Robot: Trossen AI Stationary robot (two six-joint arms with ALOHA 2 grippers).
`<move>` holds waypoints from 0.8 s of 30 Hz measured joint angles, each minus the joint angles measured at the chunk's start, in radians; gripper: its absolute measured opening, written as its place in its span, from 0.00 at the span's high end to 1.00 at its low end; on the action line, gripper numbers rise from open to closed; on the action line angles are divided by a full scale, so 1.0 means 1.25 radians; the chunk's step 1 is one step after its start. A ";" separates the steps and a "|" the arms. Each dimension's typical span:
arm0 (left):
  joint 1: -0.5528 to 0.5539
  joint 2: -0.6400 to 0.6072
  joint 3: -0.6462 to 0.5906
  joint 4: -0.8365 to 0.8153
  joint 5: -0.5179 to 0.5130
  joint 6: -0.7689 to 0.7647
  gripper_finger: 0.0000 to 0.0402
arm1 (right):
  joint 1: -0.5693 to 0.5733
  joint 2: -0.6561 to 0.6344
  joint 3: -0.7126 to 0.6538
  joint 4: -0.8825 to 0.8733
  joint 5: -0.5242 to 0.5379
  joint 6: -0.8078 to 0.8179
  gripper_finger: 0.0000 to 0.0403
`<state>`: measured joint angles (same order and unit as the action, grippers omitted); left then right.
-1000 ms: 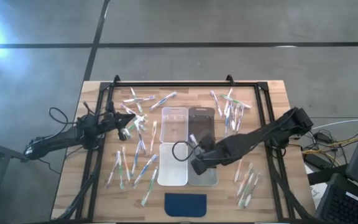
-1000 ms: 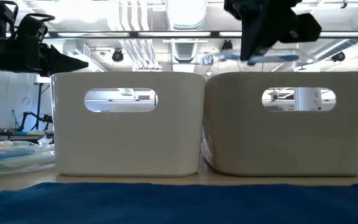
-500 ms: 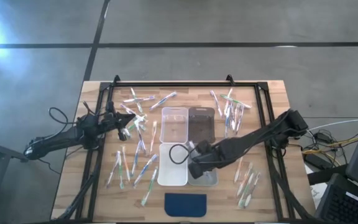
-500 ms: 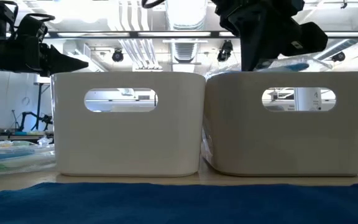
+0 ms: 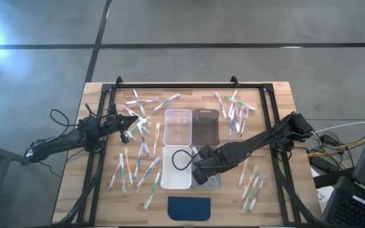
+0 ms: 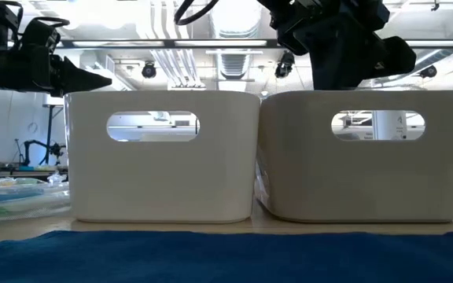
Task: Pick & Place Toothbrushes
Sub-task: Put the blue toothbrush into the gray bin
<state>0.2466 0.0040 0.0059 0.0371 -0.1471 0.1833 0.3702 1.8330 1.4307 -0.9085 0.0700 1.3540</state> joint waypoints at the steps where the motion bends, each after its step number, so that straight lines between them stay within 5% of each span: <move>1: 0.000 0.000 0.000 0.000 0.000 0.000 0.95 | 0.000 0.001 0.000 0.000 0.000 0.000 0.91; 24: -0.001 0.000 0.000 0.000 0.000 0.000 0.95 | 0.000 0.029 -0.029 0.006 -0.021 -0.017 0.91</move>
<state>0.2459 0.0042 0.0059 0.0368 -0.1470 0.1833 0.3698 1.8687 1.3942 -0.9010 0.0440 1.3332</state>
